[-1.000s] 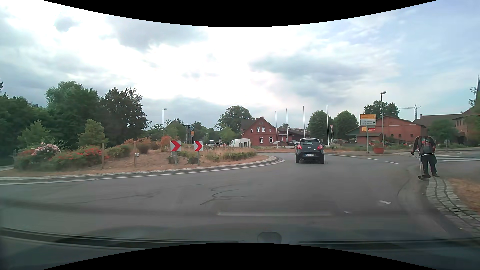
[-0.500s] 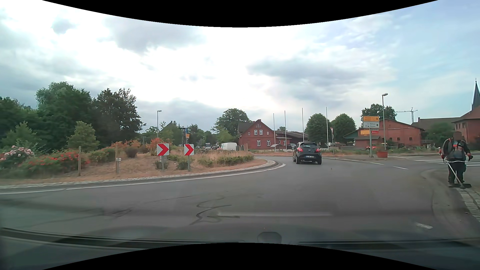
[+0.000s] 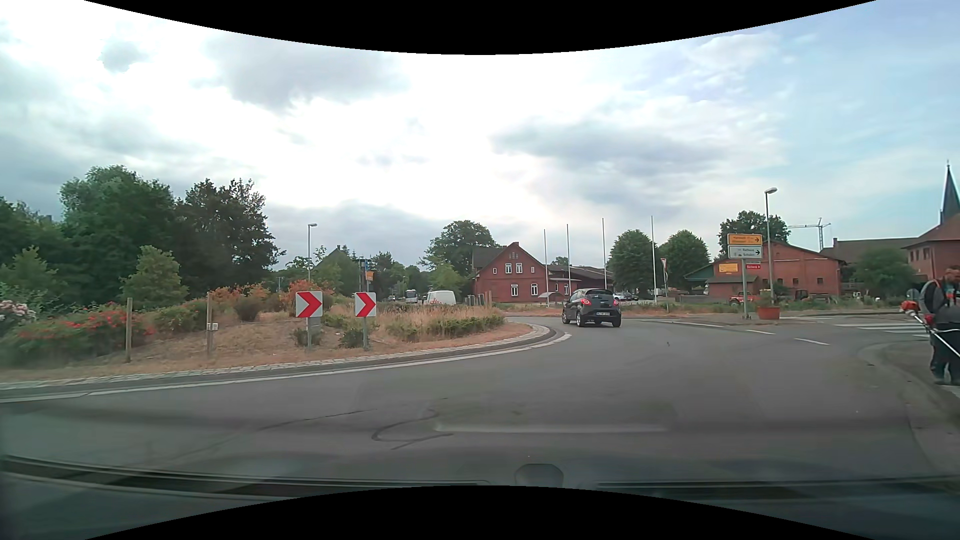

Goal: Follow the waypoints while adhering to traffic rules and regulations

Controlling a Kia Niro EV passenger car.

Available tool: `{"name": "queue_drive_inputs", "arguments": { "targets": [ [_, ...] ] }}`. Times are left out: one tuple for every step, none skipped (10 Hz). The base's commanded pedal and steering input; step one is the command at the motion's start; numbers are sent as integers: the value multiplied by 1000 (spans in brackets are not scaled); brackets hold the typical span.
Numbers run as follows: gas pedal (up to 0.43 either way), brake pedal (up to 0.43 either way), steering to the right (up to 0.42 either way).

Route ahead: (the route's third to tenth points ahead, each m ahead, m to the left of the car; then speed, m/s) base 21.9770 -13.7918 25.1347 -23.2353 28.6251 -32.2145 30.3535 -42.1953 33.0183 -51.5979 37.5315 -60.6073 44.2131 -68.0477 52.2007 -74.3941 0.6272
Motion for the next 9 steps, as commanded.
{"name": "queue_drive_inputs", "arguments": {
  "targets": [
    [0,335,36],
    [0,329,36],
    [0,329,36],
    [0,317,36],
    [0,305,36],
    [0,274,35],
    [0,274,33],
    [0,274,31],
    [0,274,30]
  ]
}}
